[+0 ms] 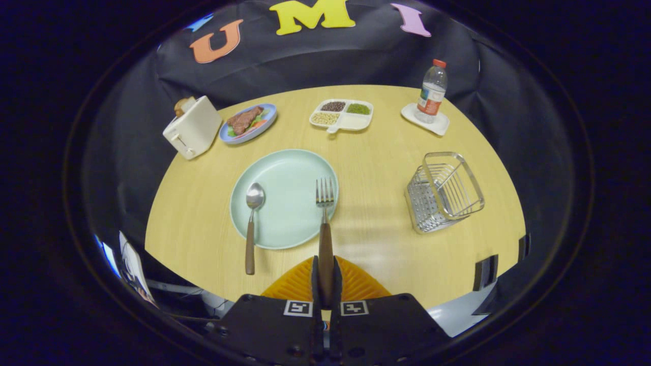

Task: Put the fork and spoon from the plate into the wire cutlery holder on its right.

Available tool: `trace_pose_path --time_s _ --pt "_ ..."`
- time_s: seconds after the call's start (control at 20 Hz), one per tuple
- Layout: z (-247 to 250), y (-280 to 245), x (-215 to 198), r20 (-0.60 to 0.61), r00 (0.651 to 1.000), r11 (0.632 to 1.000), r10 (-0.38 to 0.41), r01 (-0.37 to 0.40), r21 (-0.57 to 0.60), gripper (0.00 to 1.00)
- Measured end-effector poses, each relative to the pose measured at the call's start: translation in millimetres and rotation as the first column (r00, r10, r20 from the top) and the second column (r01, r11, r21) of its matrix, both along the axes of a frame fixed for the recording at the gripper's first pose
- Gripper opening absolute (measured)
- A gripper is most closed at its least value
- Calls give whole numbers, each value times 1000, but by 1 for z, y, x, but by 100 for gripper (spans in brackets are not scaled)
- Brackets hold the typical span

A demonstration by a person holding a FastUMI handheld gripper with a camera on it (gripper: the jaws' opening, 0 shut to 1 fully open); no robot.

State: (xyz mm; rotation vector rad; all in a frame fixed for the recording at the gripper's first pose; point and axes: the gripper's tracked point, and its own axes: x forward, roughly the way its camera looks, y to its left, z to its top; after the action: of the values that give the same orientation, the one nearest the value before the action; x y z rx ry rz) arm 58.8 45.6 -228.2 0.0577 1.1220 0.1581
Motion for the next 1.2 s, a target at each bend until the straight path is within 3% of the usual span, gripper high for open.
trace_pose_path --time_s 0.5,0.75,1.2 --pt "48 -92 -8 93 990 994 -106 106 1 5" --pt "44 -133 -5 93 983 987 -156 158 -19 5" --pt "32 -152 11 40 980 981 -195 195 -17 6"
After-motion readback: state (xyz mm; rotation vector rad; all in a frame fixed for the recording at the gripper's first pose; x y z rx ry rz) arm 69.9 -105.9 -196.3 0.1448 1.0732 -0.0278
